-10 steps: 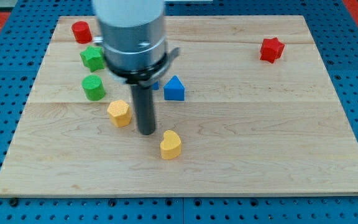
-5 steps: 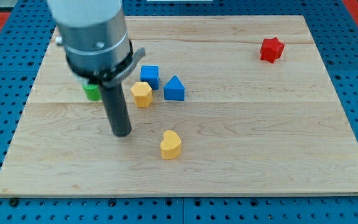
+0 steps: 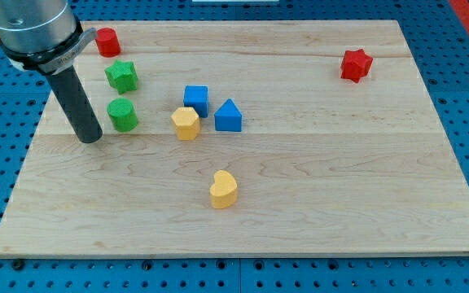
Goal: Push the yellow hexagon into the blue cube
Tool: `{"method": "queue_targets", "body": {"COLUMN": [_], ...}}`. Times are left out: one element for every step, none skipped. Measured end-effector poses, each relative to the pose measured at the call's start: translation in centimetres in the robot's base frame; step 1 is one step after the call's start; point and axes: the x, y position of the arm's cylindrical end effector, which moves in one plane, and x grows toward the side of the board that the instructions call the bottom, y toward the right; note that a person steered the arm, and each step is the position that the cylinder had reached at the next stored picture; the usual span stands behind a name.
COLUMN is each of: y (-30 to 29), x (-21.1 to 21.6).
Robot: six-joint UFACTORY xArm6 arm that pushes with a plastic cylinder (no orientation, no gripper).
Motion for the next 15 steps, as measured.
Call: {"method": "queue_targets", "body": {"y": [-0.6, -0.6, -0.6, -0.5, 0.6, 0.8, 1.9, 3.2, 4.6, 4.7, 2.6, 2.3, -0.8, 1.3, 7.1], "x": [-0.2, -0.9, -0.9, -0.9, -0.9, -0.8, -0.6, -0.6, -0.6, 0.0, -1.1, -0.7, -2.5, -7.4, -10.9]}}
